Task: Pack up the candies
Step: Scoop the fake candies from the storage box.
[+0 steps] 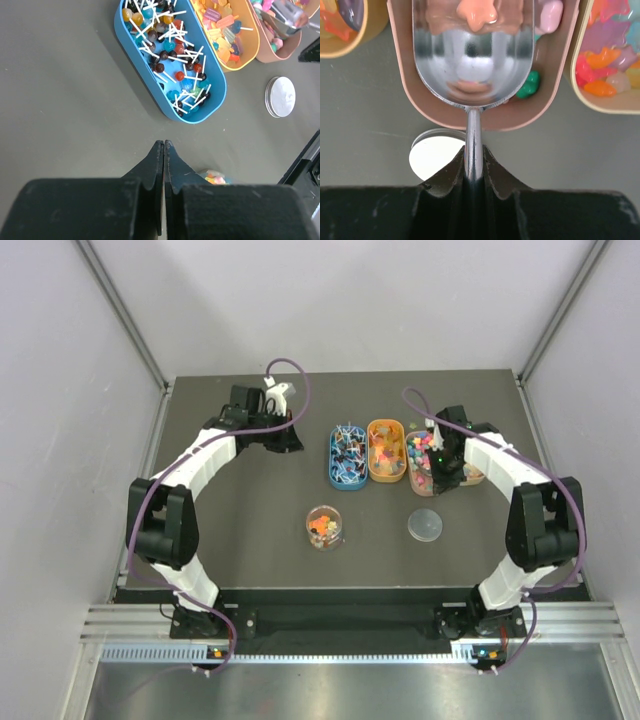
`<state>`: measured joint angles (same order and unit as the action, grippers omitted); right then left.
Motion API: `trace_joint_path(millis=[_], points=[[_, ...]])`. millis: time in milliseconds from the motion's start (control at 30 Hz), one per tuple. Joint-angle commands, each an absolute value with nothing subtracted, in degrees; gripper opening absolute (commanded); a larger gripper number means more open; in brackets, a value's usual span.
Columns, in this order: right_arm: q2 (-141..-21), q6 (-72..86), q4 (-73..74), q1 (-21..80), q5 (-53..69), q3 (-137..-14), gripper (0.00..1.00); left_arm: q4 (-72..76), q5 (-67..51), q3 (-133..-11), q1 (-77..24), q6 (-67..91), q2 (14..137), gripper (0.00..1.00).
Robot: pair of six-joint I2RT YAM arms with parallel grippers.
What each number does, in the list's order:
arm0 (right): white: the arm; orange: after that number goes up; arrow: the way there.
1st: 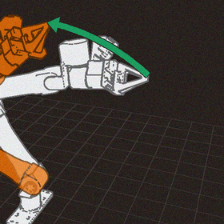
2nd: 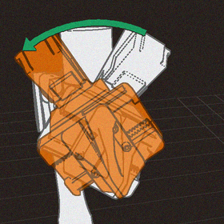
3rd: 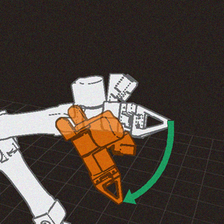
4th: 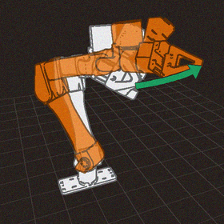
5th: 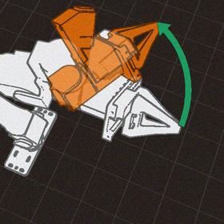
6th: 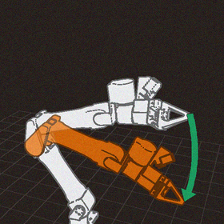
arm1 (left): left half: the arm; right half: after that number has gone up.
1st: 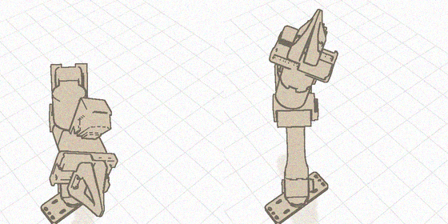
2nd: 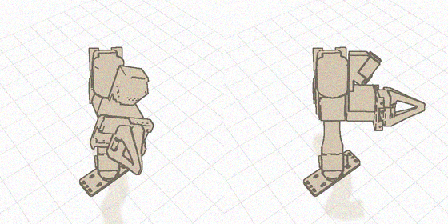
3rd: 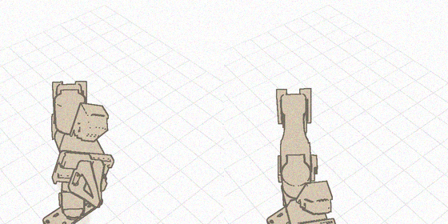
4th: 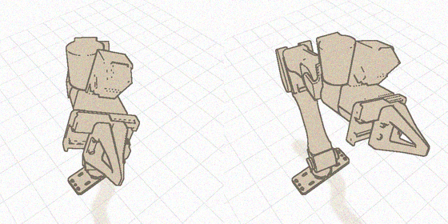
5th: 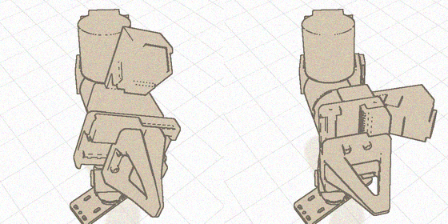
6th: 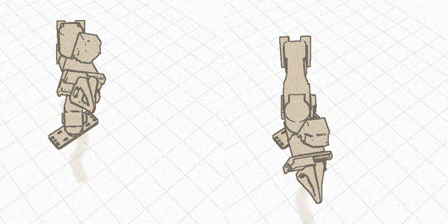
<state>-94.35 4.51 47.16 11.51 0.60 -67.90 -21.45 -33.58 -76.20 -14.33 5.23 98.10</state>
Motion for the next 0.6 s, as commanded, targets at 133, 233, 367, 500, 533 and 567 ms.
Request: trace_joint_path(millis=[133, 233, 367, 500, 533, 567], points=[[-99.5, 3.3, 43.2, 11.9, 1.6, -73.6, 0.0, -20.3, -34.1, -75.1, -14.1, 5.5, 96.6, 0.0], [-100.7, 3.0, 42.6, 11.9, 2.5, -73.0, 0.0, -20.0, -34.2, -74.9, -14.1, 5.8, 96.9, 0.0], [-101.9, 2.5, 42.4, 11.8, 2.8, -72.5, 0.0, -19.9, -34.4, -74.3, -14.1, 5.6, 97.2, 0.0], [-102.3, 2.0, 43.6, 11.1, 5.6, -72.9, 0.0, -19.8, -34.4, -74.4, -14.1, 5.7, 97.2, 0.0], [-102.2, 1.9, 44.0, 10.9, 6.0, -72.9, 0.0, -19.9, -34.4, -74.6, -14.1, 5.8, 97.3, 0.0], [-102.1, 1.7, 44.0, 10.6, 6.1, -72.9, 0.0, -19.9, -34.4, -74.9, -14.1, 6.0, 97.3, 0.0]])
